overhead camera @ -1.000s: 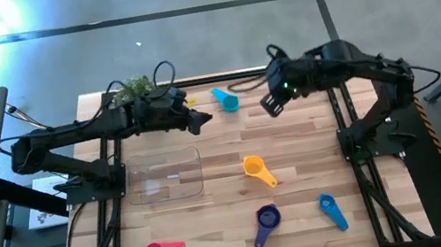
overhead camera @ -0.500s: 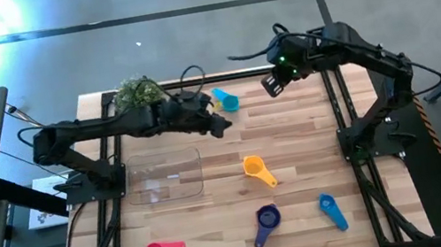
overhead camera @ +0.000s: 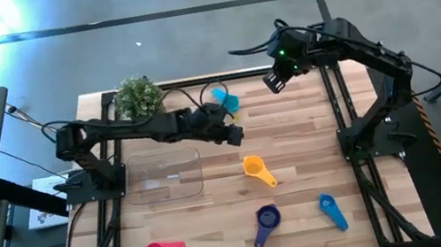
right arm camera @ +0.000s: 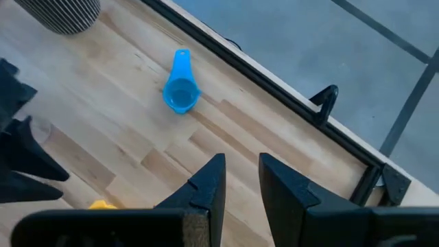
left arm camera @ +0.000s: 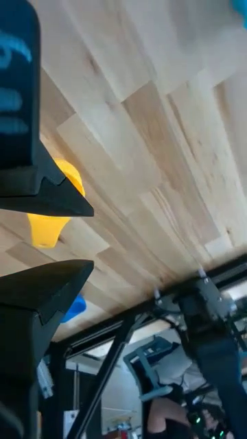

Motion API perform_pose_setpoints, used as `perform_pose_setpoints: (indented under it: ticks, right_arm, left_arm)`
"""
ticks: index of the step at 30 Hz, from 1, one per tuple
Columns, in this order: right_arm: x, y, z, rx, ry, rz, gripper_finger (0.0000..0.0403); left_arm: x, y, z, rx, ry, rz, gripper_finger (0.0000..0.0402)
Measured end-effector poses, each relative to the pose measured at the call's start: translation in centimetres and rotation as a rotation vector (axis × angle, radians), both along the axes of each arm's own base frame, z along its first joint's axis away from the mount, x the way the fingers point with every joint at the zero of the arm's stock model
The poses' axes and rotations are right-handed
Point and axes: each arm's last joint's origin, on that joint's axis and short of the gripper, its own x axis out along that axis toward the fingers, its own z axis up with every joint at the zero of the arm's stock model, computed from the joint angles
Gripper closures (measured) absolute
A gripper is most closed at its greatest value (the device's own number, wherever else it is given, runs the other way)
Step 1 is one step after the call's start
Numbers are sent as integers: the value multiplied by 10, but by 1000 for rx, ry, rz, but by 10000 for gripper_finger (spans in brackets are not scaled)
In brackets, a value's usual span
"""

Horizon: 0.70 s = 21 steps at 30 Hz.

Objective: Nest measuring cups in basket
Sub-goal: Stack the yellow measuring cup on top of the purple measuring cup

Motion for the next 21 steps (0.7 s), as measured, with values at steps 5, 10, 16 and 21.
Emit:
perform_pose_setpoints:
  ticks: [5, 10, 16, 21]
  right_arm:
    - [-1, -1, 0, -9, 15, 22, 324]
    - [0, -1, 0, -9, 15, 22, 324]
    - [0, -1, 0, -7, 14, 23, 324]
    - [0, -1, 0, -7, 14, 22, 324]
  left_arm:
    - [15, -3, -24, -14, 16, -13, 298]
    - [24, -8, -43, -28, 46, -39, 298]
    - [26, -16, -51, -29, 66, -68, 298]
    - [26, -24, -51, -31, 71, -52, 298]
